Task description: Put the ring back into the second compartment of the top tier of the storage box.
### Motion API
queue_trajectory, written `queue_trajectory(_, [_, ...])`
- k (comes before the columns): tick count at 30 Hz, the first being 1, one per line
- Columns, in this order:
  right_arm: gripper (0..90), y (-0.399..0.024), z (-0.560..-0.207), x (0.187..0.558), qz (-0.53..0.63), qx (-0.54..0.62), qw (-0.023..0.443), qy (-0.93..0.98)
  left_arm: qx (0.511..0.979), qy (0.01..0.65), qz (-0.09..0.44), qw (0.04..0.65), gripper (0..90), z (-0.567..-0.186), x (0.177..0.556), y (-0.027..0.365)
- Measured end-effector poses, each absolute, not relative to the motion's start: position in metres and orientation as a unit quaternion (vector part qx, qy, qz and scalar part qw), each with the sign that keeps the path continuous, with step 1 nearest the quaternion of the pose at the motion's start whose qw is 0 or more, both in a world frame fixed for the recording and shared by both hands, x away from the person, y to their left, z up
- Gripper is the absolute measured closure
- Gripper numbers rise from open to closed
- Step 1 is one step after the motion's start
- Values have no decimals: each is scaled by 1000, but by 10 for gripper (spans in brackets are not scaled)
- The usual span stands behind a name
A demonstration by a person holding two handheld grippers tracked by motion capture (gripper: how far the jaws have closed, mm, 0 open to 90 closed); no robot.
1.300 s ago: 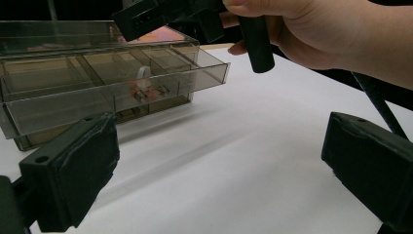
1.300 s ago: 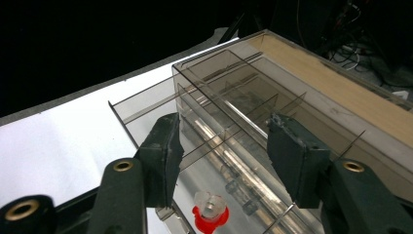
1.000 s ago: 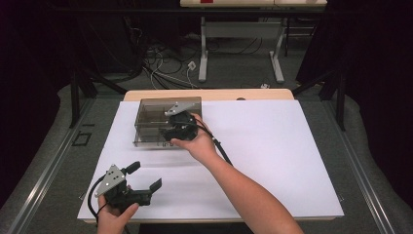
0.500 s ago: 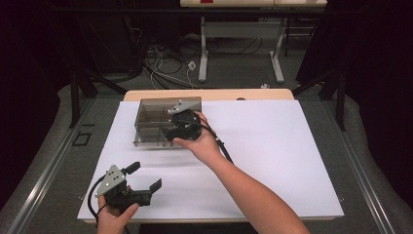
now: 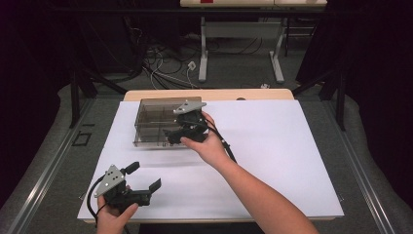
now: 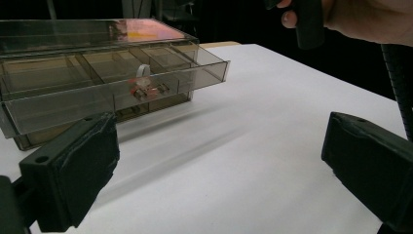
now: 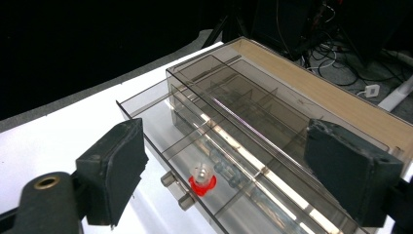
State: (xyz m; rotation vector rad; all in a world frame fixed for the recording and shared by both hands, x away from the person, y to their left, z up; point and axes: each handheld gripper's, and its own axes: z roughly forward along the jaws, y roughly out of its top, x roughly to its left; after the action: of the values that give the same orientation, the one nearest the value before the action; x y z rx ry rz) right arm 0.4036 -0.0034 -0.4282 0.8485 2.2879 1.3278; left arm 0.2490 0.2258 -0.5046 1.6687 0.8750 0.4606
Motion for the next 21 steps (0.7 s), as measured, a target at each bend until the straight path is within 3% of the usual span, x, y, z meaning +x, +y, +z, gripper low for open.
queue_trajectory(3, [143, -7, -427, 401, 472, 300, 180, 809, 710, 373, 196, 565, 4, -505, 249, 226])
queue_trajectory(9, [0, -25, -425, 388, 484, 294, 178, 805, 710, 373, 198, 564, 4, -505, 249, 226])
queue_trajectory(21, [0, -65, -424, 368, 505, 300, 196, 785, 711, 372, 199, 562, 4, -505, 248, 226])
